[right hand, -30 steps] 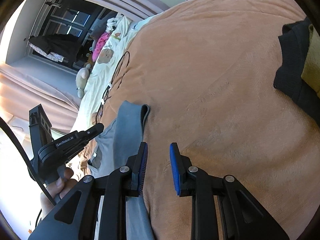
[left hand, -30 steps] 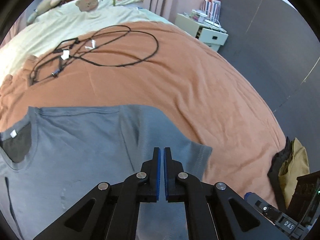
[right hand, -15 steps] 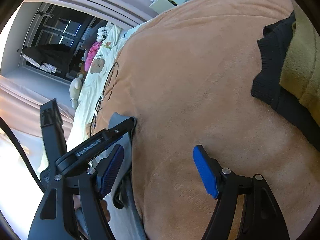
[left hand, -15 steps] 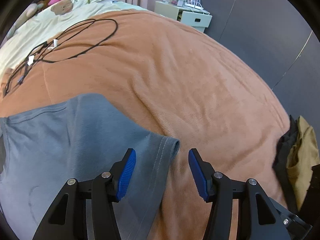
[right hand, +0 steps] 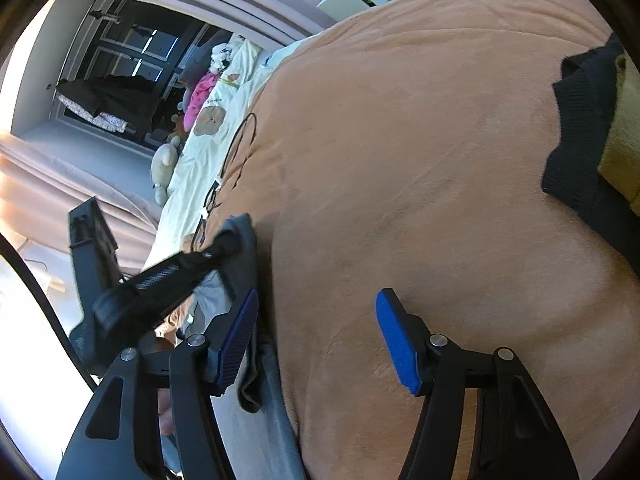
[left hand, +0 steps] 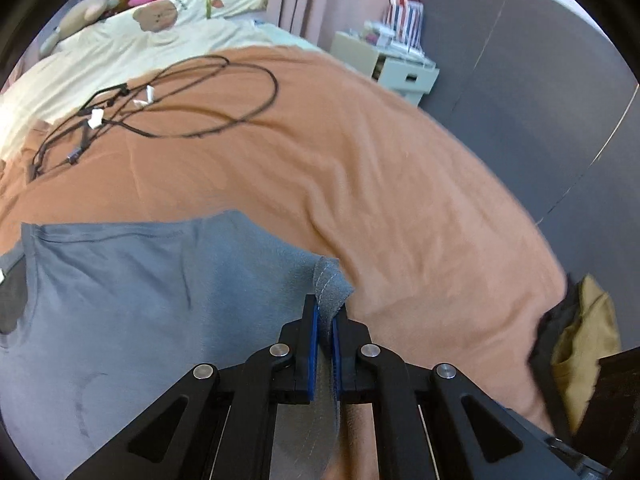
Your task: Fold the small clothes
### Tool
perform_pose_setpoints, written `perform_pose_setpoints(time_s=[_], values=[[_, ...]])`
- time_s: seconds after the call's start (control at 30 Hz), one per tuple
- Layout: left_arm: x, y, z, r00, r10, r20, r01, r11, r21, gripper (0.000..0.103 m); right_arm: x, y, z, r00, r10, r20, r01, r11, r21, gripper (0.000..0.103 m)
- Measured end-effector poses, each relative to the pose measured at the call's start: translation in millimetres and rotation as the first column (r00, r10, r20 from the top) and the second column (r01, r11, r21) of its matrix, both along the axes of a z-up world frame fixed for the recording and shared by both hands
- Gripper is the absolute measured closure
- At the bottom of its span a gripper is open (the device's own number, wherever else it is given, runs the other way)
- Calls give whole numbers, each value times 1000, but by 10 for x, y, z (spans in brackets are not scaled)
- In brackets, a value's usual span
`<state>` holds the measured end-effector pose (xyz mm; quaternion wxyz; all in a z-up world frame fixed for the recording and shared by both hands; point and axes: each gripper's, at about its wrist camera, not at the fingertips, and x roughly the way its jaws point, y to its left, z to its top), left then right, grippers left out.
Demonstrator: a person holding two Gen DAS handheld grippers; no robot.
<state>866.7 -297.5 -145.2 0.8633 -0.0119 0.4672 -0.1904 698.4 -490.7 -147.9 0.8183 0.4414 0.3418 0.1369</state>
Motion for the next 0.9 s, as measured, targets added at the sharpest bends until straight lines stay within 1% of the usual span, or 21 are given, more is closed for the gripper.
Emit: perform_pose_setpoints(time_s=[0.13,0.3,0.37,0.47,0.7,0.9], values=[[2,160,103,999,34,25,-35,998,52,97,21,49,29,1000,23,16,-23,1000,-17,43],[-12,505,218,995,92,48,-94,994,59,97,93,158,66,997,70,29,-69,997,-47,43],[-11,661,246,991,122,51,-126,990,69,97,125,165,69,996,85,34,-83,995,-49,43],[-27,887,256,985,166,49,-169,983,64,97,173,167,69,995,97,34,-95,994,-57,43],[-60,1324,105,970,242,19,-243,966,88,97,245,222,88,992,118,34,-115,990,-80,43],[-30,1588,-133,952,302,-39,-295,946,132,97,302,288,86,991,134,24,-131,986,-98,43]])
